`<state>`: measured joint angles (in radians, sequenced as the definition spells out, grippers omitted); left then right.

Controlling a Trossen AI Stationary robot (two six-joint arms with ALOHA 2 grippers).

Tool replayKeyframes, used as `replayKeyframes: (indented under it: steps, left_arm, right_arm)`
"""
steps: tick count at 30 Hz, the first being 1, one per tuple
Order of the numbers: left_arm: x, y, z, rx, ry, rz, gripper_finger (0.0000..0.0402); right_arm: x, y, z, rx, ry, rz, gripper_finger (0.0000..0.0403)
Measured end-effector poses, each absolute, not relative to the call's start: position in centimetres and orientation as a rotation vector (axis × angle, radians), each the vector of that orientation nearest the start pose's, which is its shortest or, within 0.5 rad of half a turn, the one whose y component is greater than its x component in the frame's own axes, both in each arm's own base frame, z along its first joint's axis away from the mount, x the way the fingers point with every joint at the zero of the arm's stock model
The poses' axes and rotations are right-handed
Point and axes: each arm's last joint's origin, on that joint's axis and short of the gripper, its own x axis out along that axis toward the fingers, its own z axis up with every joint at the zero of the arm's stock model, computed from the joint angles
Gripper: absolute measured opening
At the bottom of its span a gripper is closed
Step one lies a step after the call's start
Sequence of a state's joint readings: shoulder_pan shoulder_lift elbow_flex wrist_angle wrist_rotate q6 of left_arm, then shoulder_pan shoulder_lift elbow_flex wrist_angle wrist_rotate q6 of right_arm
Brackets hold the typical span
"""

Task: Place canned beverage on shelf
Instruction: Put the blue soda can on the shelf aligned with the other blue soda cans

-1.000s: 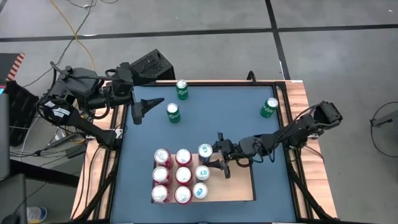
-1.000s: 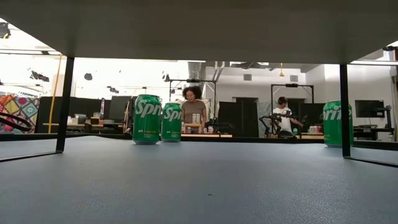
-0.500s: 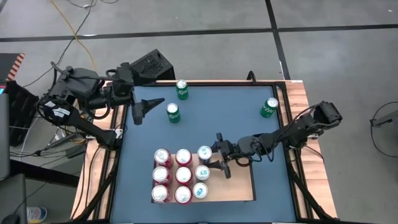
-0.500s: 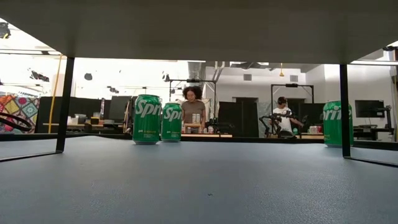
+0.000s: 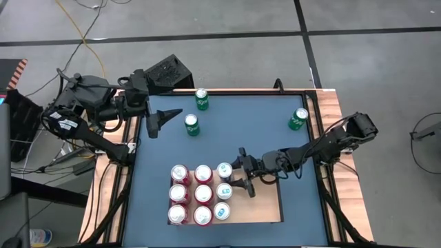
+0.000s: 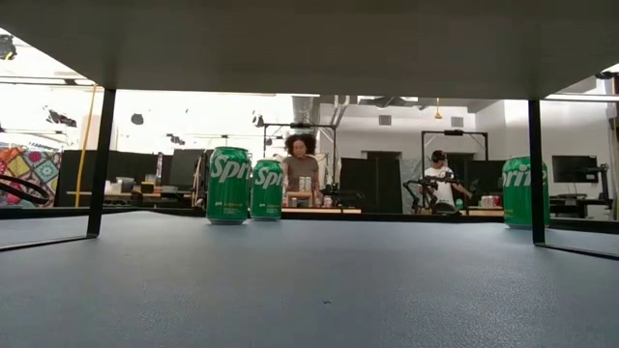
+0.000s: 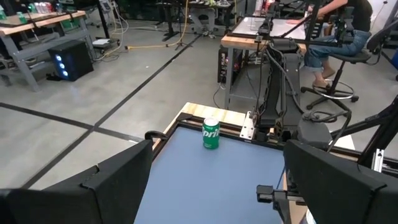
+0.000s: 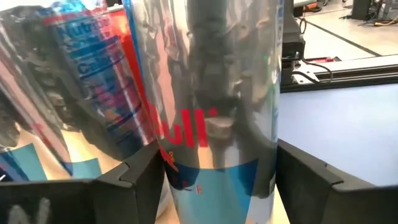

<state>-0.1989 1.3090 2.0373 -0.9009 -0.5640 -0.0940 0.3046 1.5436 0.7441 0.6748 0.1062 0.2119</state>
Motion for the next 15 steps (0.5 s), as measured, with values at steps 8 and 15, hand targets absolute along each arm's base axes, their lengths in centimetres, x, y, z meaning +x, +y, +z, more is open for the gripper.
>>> replayKeyframes:
  steps: [8,15]
  left_arm:
    - [18.48,-2.15,55.04,-0.028,0.145,0.371,0.0352]
    - [18.48,-2.15,55.04,-0.027,0.145,0.371,0.0352]
  right_arm:
    - [30.86,9.38,22.23,0.209,0.14,0.183,0.0285]
    - [30.84,9.4,22.26,0.212,0.141,0.187,0.0319]
